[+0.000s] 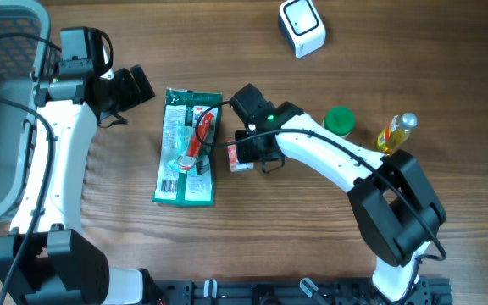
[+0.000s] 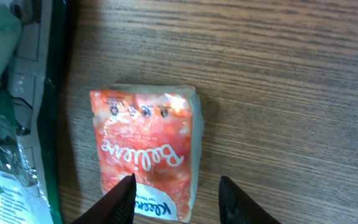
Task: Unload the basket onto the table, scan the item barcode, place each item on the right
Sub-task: 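Lower the right gripper and grasp the pink tissue pack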
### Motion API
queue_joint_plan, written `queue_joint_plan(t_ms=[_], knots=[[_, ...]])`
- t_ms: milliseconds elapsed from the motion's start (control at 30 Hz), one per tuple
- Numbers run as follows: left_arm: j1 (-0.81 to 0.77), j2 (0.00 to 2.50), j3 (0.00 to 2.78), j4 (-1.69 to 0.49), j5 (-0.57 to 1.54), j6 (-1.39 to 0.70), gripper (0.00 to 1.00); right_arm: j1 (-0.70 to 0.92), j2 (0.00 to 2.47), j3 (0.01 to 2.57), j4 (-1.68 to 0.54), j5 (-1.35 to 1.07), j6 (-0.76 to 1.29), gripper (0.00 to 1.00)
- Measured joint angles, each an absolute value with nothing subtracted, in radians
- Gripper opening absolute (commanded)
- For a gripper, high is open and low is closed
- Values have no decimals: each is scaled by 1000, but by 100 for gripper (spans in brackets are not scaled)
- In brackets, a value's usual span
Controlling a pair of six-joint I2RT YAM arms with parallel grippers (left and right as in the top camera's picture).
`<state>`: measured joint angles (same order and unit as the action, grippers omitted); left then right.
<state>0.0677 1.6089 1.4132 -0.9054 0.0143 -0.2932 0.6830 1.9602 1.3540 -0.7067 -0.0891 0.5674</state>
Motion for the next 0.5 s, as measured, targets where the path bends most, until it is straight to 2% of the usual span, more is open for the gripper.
queue_joint_plan(t_ms=[67,133,200,333,500], knots=[[68,1609,1413,-905,14,-293,100,683,1960,1354,-703,-89,568,43],[68,1609,1413,-905,14,-293,100,683,1960,1354,-701,-89,569,55],[68,1609,1413,-905,14,-293,100,683,1960,1354,-701,-89,574,58],[68,1609,1413,-905,14,-293,100,683,1960,1354,-701,-89,579,54],[68,1609,1413,-905,14,-293,100,683,1960,1354,-701,-89,587,53]])
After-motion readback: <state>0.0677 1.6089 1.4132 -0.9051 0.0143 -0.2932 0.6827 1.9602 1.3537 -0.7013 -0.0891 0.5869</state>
